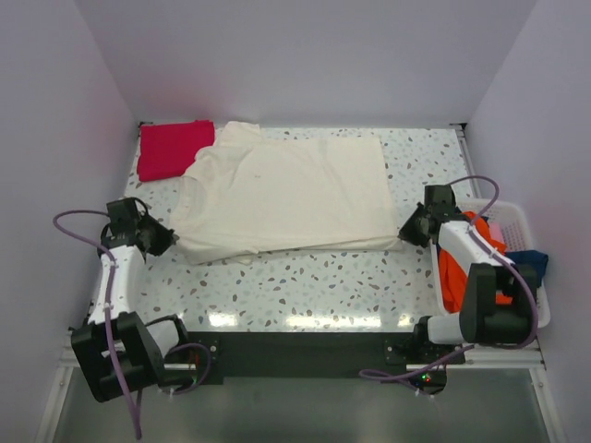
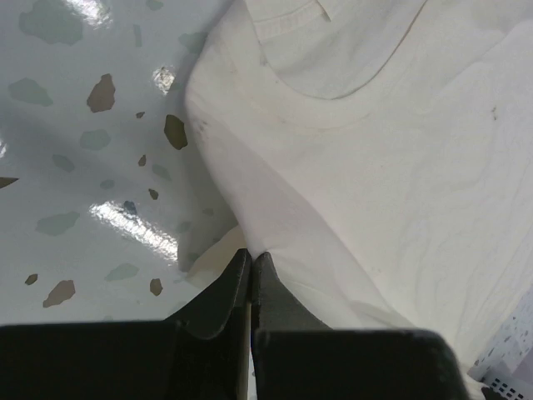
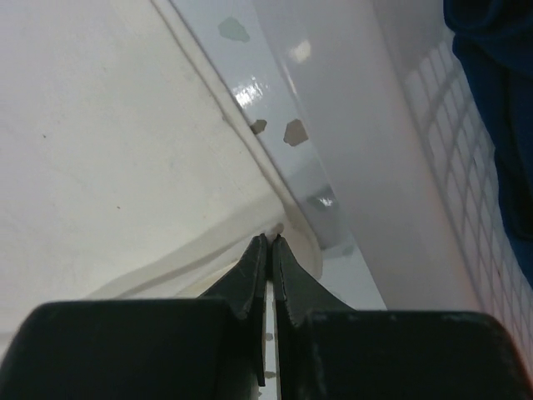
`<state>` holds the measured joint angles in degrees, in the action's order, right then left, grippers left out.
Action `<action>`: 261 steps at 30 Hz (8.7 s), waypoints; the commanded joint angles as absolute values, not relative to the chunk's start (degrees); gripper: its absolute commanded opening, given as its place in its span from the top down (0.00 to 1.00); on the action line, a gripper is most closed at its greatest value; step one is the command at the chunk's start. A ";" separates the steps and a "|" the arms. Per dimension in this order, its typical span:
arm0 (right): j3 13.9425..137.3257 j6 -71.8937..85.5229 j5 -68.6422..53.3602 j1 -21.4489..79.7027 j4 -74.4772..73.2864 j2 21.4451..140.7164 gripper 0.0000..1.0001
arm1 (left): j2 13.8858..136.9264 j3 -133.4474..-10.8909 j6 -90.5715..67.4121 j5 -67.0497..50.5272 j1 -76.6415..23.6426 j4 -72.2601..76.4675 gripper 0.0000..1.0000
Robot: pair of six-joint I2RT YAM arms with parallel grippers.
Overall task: Fold and stack the t-shirts
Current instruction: Flatten the tshirt out, then fold the tshirt
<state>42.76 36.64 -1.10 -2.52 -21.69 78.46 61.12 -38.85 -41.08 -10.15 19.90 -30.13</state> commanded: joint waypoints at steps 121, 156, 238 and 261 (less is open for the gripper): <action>46.58 36.65 1.23 3.08 -20.64 86.50 1.00 | 84.30 -48.34 -43.60 5.01 15.20 -20.12 1.00; 33.39 31.30 -5.71 -1.49 -30.94 58.90 0.32 | 58.11 -33.66 -45.09 2.90 19.34 -33.84 0.27; 86.31 53.34 -2.81 49.66 9.39 119.71 1.00 | 65.13 -41.13 -32.52 -15.65 15.12 -16.61 0.31; 83.41 60.30 -5.89 45.09 17.32 122.79 0.71 | 65.74 -35.95 -37.61 -6.16 15.21 -18.55 0.35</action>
